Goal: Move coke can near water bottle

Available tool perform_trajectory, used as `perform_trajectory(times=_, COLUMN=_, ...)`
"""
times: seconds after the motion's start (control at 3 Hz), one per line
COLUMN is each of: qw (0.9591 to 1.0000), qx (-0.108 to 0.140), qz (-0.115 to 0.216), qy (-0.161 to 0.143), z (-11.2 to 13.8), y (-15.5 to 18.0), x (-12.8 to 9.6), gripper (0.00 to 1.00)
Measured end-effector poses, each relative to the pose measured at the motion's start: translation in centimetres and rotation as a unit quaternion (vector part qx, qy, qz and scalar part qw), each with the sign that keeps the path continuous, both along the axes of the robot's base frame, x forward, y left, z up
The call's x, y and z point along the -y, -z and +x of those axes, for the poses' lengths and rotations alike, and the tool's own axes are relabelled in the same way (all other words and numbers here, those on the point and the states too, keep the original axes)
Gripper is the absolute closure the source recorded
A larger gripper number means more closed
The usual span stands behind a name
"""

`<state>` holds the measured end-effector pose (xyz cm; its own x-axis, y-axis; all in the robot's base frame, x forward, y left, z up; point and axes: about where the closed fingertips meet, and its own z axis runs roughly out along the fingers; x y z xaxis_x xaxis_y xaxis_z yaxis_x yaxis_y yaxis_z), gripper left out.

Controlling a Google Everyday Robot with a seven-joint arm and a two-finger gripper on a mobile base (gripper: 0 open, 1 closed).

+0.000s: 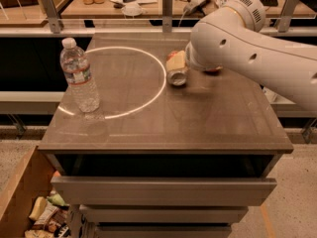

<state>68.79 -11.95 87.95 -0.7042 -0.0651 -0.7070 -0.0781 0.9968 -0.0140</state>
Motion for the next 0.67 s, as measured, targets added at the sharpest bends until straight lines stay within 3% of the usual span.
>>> perform_trajectory(times=0.33, qw=0.9990, qx=-0.008, qz=0.022, qy=0.038, z=1.03, y=0.33, x=-0.21, gripper=0.41)
perform_trajectory(times=0.67, qw=0.9978, qx=-0.021, qz=0.037, qy=0.050, z=1.55, y=0.74, x=-0.57, gripper=0.64)
